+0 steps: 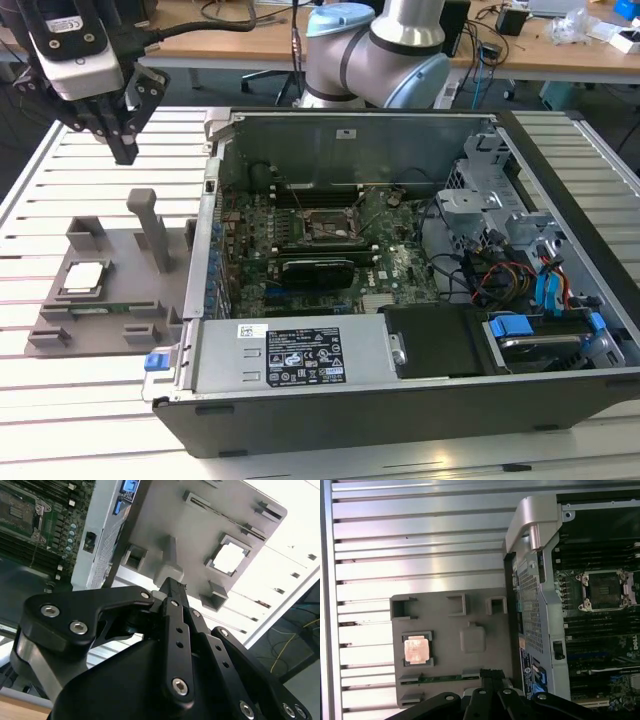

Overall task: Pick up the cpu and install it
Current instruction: 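Reach for the cpu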

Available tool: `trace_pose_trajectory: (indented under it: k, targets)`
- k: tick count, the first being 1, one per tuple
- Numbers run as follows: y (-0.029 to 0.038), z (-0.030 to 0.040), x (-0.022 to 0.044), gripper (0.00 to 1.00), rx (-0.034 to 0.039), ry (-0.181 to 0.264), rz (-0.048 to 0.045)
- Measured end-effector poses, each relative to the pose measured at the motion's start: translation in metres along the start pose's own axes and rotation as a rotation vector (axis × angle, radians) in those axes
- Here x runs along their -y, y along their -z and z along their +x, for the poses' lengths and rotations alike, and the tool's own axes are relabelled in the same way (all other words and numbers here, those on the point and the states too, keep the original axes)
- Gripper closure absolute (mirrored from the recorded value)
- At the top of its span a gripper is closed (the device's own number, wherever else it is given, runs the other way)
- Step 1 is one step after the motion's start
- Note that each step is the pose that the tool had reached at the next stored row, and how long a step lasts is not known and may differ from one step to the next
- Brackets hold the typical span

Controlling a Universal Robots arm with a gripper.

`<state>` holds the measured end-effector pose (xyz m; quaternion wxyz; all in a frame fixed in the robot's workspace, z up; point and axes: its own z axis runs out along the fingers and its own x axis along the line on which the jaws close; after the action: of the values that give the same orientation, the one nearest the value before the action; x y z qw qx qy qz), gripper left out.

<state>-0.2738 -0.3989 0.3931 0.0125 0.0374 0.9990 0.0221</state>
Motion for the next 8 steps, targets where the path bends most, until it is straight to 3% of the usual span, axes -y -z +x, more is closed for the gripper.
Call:
trace_pose_trajectory:
  k: [8]
  targets:
    - [0.0004, 0.0173, 0.0013, 0.89, 0.0000, 0.000, 0.0000]
